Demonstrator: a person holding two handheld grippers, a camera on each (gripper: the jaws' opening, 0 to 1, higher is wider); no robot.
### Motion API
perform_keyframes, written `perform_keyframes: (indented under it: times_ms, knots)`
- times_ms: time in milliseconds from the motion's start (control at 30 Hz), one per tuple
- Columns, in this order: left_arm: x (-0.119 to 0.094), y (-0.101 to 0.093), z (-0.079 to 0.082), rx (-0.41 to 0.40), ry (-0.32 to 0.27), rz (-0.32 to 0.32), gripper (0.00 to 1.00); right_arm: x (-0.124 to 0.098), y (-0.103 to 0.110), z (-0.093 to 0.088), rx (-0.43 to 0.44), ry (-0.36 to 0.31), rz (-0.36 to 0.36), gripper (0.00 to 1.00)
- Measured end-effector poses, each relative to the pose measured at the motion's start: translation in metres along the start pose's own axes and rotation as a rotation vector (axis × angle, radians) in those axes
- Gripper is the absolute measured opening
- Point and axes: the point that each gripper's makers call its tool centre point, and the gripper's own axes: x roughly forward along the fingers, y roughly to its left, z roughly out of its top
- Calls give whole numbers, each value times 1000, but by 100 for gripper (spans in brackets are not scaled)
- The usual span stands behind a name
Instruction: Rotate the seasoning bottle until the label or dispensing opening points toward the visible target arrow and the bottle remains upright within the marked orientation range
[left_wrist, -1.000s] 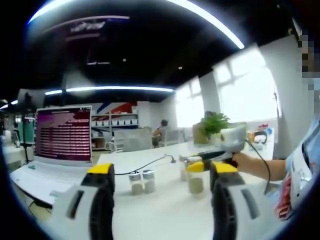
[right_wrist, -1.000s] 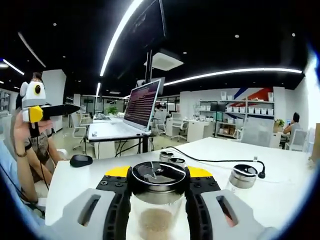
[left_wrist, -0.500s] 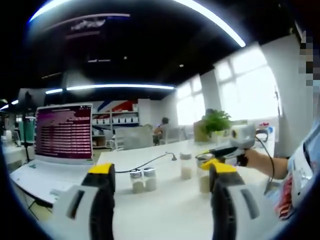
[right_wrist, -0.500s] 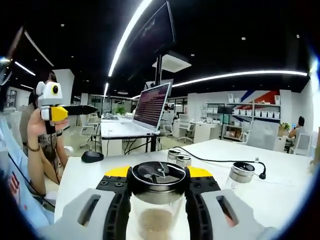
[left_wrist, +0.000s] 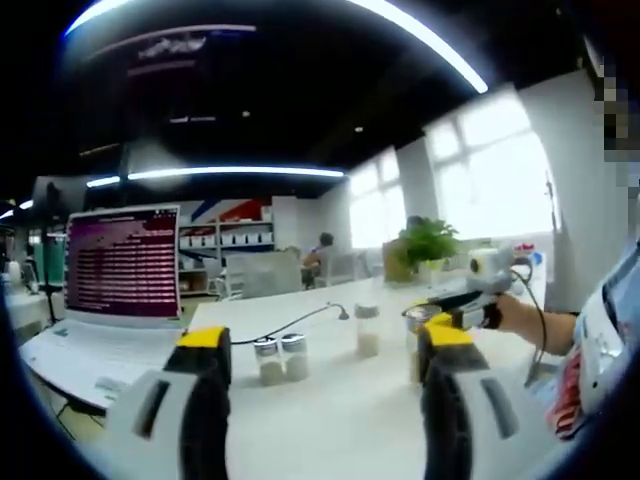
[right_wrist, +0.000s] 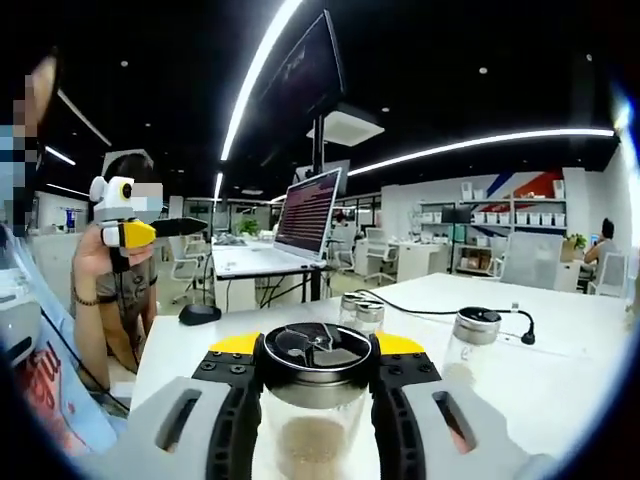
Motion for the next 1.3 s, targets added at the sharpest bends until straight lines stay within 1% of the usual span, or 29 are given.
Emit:
perform_keyframes:
  times_ms: [67, 233, 467, 600, 800, 833, 933, 1300]
  knots:
    - [1, 1, -1, -3, 2, -1, 81, -2, 1, -2, -4, 2, 2, 41]
    - [1, 2, -3, -3, 13, -3, 80, -4, 2, -8, 20, 6, 16, 41]
    - [1, 4, -4, -9, 15, 9, 80, -7, 6, -19, 33, 10, 31, 41]
    - [3, -1, -5, -9, 17, -15, 79, -8, 13, -26, 3, 24, 45, 41]
    - [5, -4, -7, -9, 24, -27, 79, -11, 15, -27, -25, 10, 68, 41]
    - [5, -4, -7, -10, 25, -27, 79, -12, 13, -28, -20, 6, 58, 41]
    - [5, -4, -7, -15, 22, -26, 79, -15, 10, -27, -10, -8, 67, 41]
    - [6, -4, -7, -22, 23, -39, 78, -15, 9, -26, -10, -4, 77, 41]
